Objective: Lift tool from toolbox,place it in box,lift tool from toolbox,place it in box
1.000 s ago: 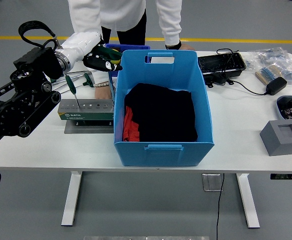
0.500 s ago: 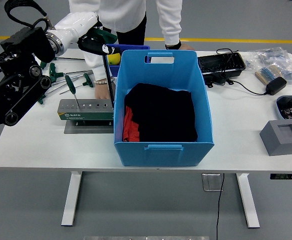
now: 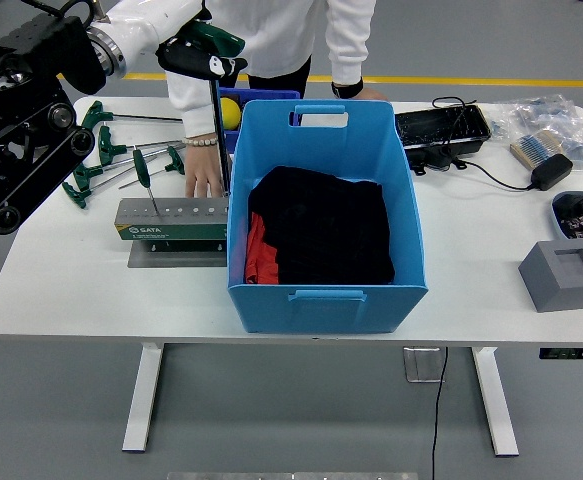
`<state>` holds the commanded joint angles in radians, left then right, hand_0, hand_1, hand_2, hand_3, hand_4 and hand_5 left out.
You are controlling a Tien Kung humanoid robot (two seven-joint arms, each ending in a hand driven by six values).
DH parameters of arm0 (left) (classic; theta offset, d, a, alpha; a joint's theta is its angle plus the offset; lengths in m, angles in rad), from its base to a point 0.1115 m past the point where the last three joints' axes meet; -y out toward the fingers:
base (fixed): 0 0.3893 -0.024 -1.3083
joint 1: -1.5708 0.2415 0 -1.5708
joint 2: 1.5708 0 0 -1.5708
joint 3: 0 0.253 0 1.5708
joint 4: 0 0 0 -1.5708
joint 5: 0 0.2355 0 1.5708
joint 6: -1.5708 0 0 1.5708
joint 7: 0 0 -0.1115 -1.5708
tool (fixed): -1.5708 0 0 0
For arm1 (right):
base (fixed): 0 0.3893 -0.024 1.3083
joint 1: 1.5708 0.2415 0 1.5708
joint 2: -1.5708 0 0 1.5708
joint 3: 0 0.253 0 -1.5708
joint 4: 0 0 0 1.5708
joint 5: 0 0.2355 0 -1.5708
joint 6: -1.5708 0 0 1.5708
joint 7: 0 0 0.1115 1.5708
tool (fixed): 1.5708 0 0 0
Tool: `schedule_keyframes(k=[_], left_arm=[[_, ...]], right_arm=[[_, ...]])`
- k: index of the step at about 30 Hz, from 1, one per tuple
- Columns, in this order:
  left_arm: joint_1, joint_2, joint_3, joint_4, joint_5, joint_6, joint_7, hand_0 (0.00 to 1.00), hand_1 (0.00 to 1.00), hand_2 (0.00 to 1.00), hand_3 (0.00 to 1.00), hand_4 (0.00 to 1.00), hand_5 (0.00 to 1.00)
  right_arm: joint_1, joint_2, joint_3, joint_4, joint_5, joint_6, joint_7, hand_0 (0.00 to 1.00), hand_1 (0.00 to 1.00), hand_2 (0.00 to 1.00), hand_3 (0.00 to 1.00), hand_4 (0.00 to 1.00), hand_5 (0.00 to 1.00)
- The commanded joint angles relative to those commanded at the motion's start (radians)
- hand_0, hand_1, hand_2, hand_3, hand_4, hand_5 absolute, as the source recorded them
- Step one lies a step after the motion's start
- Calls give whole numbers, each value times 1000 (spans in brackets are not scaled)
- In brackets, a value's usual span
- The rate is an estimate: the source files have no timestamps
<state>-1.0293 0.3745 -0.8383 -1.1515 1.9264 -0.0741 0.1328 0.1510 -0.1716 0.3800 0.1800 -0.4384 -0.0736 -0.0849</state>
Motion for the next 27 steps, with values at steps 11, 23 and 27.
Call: schedule_keyframes(k=[11,23,27], left_arm=[[21,-106,-43,-23,80,198,-57,157,2,4,26,725,520],[17,-227,121,109,-29,213,-82,159,2,4,30,727,514],[8,-248,188,138,-57,216,-86,161,2,7,31,728,509]], right_arm=[[2,-1,-10,0,-7,2,-2,697,679,736,578,824,681],[21,-10,-35,0,-10,7,-2,698,678,735,579,823,680],[26,-13,-43,0,-4,8,0,699,675,735,579,823,679]])
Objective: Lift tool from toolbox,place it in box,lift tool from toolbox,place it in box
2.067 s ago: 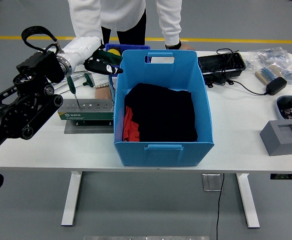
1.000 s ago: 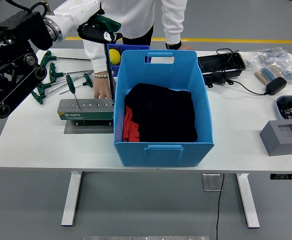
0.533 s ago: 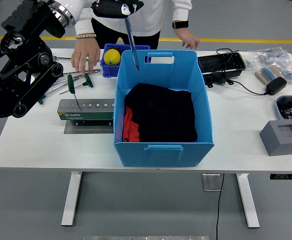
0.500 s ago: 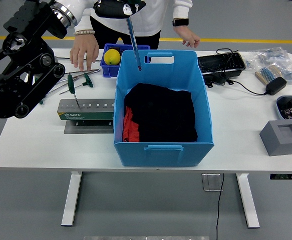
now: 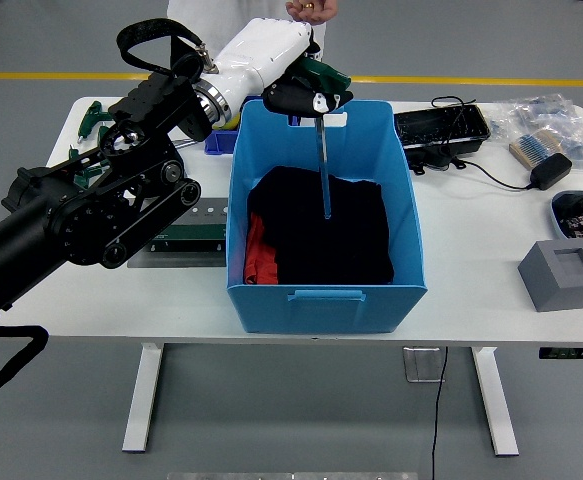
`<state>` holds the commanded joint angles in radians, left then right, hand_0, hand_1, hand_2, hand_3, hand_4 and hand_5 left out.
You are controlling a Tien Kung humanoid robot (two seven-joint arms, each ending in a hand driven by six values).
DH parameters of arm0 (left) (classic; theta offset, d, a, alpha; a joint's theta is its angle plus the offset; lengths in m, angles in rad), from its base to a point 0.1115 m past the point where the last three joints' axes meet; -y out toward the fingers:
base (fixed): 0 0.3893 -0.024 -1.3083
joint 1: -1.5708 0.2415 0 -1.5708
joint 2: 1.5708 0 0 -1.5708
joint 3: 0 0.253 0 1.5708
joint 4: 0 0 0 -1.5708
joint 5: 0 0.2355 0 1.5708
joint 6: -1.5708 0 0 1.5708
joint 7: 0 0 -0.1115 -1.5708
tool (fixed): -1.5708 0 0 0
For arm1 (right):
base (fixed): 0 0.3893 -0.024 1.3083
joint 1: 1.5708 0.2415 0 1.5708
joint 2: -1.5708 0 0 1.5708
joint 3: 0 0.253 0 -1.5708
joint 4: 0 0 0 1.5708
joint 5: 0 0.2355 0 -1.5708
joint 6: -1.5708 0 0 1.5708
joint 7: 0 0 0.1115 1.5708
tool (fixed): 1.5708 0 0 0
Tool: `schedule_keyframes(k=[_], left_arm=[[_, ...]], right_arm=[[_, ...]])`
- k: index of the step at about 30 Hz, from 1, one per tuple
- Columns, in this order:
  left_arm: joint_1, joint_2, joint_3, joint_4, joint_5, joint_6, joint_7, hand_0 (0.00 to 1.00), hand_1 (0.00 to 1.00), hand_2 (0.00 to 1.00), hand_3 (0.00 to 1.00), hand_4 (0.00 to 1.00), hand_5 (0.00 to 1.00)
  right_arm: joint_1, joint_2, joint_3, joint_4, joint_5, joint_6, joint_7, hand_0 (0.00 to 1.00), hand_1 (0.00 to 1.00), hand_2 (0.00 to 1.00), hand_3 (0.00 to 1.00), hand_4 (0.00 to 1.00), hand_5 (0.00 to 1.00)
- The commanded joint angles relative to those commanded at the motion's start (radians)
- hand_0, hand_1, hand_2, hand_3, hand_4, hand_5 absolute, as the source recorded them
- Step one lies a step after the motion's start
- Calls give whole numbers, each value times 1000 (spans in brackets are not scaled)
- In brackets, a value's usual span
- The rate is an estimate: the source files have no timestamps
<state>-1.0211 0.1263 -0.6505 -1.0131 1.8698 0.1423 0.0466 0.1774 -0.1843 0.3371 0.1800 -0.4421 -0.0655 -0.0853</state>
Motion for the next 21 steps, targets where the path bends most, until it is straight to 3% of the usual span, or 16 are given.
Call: schedule_keyframes(k=[6,10,15,16,21], left_arm=[[-1,-29,108,49,-70,5,-20,164,2,10,32,731,508],[0,-40,186,69,-106,-21,-29,169,2,10,33,720,498],[5,-50,229,89,-153,-52,-24,169,2,10,33,720,498],[6,-51,234,93,-165,-64,-20,209,93,147,202,751,515],[16,-56,264,118,-220,-116,-17,209,93,147,202,751,515]], right_arm=[[3,-1,12,0,-9,2,-2,700,676,735,578,823,680],[6,-3,29,0,-26,5,-5,702,676,735,578,822,680],[9,-4,51,0,-51,8,-11,702,676,735,578,822,680],[9,-4,55,0,-56,9,-11,702,675,735,578,822,680],[12,-5,60,0,-60,9,-12,702,675,735,578,822,680]])
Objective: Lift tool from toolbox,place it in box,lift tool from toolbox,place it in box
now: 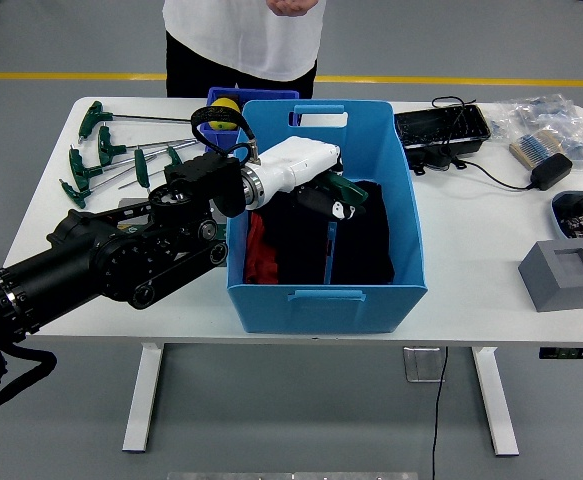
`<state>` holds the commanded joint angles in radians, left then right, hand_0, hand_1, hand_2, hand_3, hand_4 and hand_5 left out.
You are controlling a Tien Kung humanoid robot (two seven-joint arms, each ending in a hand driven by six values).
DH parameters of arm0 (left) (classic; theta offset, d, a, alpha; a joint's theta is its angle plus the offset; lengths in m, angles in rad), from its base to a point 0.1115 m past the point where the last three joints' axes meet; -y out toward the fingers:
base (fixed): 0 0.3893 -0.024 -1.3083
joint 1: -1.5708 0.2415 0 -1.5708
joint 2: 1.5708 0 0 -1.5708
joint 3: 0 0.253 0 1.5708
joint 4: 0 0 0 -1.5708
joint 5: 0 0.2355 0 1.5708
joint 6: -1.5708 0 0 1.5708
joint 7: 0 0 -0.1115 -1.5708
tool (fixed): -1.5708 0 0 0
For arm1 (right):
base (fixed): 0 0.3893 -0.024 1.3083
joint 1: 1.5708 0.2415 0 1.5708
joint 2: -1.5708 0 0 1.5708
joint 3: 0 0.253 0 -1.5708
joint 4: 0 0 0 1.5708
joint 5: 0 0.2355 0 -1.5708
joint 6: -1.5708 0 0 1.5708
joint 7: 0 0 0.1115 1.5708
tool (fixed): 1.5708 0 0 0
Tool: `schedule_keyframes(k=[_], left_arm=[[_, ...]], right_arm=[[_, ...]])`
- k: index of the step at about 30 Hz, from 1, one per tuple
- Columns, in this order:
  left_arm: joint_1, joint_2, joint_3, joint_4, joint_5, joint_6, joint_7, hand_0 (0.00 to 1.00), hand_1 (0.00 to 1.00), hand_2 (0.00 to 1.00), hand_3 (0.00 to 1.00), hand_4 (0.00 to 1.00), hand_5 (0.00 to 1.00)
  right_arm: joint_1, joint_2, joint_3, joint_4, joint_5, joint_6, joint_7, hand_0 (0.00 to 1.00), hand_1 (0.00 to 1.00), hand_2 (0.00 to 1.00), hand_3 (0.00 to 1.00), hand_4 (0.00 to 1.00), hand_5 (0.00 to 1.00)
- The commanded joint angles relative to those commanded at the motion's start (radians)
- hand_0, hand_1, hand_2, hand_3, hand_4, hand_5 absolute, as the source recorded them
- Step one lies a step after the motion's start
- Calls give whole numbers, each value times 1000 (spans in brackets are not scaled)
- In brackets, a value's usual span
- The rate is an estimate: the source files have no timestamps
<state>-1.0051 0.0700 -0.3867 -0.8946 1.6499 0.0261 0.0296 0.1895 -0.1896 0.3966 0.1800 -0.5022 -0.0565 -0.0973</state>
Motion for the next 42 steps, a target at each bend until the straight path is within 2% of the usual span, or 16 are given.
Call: schedule_keyframes(k=[1,6,7,10,12,13,18,19,23,32,37,39,42], left_arm=[[2,-2,5,4,-5,-8,0,331,277,363,472,841,616],[7,-14,14,15,-23,-22,-9,331,277,363,472,841,616],[8,-17,11,16,-22,-21,-11,436,419,534,570,865,623],[10,-24,2,20,-19,-8,-21,436,419,534,570,865,623],[10,-28,-9,20,-14,18,-35,436,419,534,570,865,623],[9,-29,-14,19,-11,30,-41,603,593,689,666,885,596],[5,-25,-39,13,1,87,-68,603,593,689,666,885,596],[4,-23,-45,13,2,102,-75,681,642,756,724,903,593],[2,-18,-60,14,5,138,-96,681,642,756,724,903,593],[20,1,-90,-2,26,160,-106,701,660,777,730,920,586],[51,43,-135,-38,69,156,-103,702,660,775,728,922,581],[74,73,-177,-65,102,145,-98,702,660,775,728,922,581],[108,104,-249,-93,136,131,-90,702,660,775,728,922,581]], right_arm=[[1,0,-4,0,4,0,1,699,674,735,578,823,680],[3,0,-13,0,12,-3,2,699,674,735,578,823,680],[4,-1,-16,0,15,-3,3,698,674,731,578,822,679],[6,-1,-20,0,18,-4,4,698,674,731,578,822,679],[8,-1,-26,0,22,-4,5,698,674,731,578,822,679],[8,-2,-30,0,25,-5,6,695,672,731,578,823,678],[10,-2,-48,0,41,-6,10,695,672,731,578,823,678],[10,-3,-52,0,46,-6,11,696,673,729,578,823,678],[10,-3,-72,0,65,-7,14,696,673,729,578,823,678],[6,-3,-72,0,66,-6,13,693,671,729,577,820,676],[1,-2,-56,0,63,-8,14,690,671,729,577,820,676],[-2,0,-51,0,67,-9,15,690,671,729,577,820,676],[-7,2,-60,0,86,-12,20,690,671,729,577,820,676]])
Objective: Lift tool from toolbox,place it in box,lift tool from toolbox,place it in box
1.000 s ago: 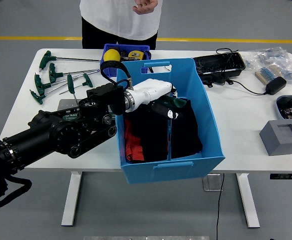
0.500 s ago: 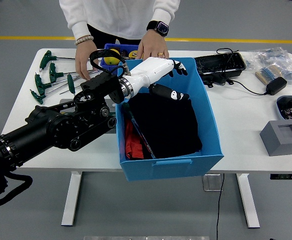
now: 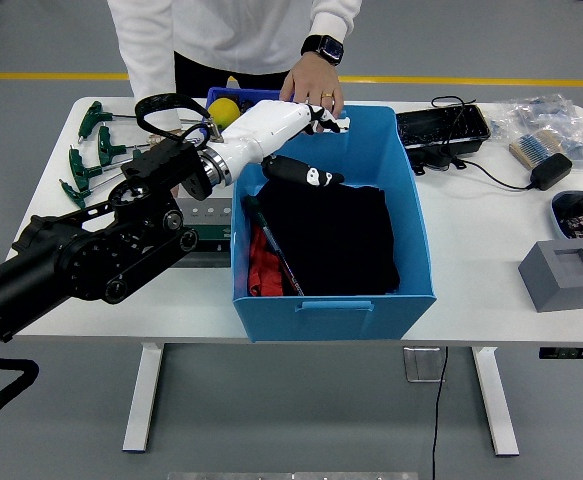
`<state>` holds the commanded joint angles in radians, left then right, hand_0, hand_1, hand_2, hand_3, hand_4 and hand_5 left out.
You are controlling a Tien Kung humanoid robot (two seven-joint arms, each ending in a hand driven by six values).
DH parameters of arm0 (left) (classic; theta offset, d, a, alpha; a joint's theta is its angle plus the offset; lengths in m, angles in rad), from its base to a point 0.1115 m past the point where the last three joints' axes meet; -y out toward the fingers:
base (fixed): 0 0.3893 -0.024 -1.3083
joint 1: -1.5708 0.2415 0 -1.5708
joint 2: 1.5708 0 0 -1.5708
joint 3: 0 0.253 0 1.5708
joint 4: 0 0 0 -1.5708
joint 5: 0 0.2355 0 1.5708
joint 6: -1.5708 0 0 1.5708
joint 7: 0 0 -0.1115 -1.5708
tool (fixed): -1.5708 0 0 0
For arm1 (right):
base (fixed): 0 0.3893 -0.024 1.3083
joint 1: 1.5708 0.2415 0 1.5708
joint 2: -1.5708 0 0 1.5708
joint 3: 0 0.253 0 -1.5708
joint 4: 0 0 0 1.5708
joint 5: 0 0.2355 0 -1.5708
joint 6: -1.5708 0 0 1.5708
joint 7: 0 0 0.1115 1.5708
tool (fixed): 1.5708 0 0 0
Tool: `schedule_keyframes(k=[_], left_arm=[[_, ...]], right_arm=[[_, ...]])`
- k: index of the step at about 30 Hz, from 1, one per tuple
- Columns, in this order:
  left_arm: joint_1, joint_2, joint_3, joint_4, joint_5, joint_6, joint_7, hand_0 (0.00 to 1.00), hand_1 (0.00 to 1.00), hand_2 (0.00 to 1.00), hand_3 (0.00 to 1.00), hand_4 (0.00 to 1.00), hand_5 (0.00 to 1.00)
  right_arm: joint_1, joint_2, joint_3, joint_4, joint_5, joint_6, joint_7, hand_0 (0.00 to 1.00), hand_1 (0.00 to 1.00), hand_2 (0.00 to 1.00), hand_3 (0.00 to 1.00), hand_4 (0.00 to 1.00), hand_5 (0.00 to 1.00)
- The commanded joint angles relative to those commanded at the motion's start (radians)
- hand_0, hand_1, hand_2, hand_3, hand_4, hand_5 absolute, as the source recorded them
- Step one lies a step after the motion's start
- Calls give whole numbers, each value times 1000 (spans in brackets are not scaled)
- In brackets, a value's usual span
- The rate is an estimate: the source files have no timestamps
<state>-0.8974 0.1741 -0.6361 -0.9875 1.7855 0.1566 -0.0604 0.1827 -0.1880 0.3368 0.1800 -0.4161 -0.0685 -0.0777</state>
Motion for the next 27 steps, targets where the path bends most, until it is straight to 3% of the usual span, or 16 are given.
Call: schedule_keyframes(k=[3,6,7,9,18,20,24,25,27], left_arm=[[43,21,-95,-17,23,-15,9,674,654,764,723,921,585],[88,25,-203,-30,40,-22,19,674,654,764,723,921,585],[107,25,-245,-38,47,-24,23,575,625,726,715,921,596],[133,26,-308,-53,58,-29,30,575,625,726,715,921,596],[323,46,-593,-180,132,-62,101,539,601,703,708,918,608],[363,44,-647,-208,148,-68,122,491,579,679,704,916,620],[435,13,-750,-250,173,5,183,491,579,679,704,916,620],[456,-4,-778,-261,156,39,206,415,529,648,694,911,653],[491,-31,-823,-278,113,105,251,415,529,648,694,911,653]], right_arm=[[-6,2,-20,0,27,-3,5,685,668,728,577,820,676],[-9,3,-33,0,45,-7,8,685,668,728,577,820,676],[-10,4,-34,0,46,-8,8,686,669,727,576,820,676],[-11,4,-36,0,46,-8,8,686,669,727,576,820,676],[-17,6,-57,0,75,-13,13,685,668,727,575,819,675],[-18,6,-65,0,84,-15,15,684,668,725,575,818,673],[-18,7,-94,0,112,-18,22,684,668,725,575,818,673],[-18,8,-100,0,119,-19,23,683,667,726,575,817,674],[-19,9,-104,1,123,-21,24,683,667,726,575,817,674]])
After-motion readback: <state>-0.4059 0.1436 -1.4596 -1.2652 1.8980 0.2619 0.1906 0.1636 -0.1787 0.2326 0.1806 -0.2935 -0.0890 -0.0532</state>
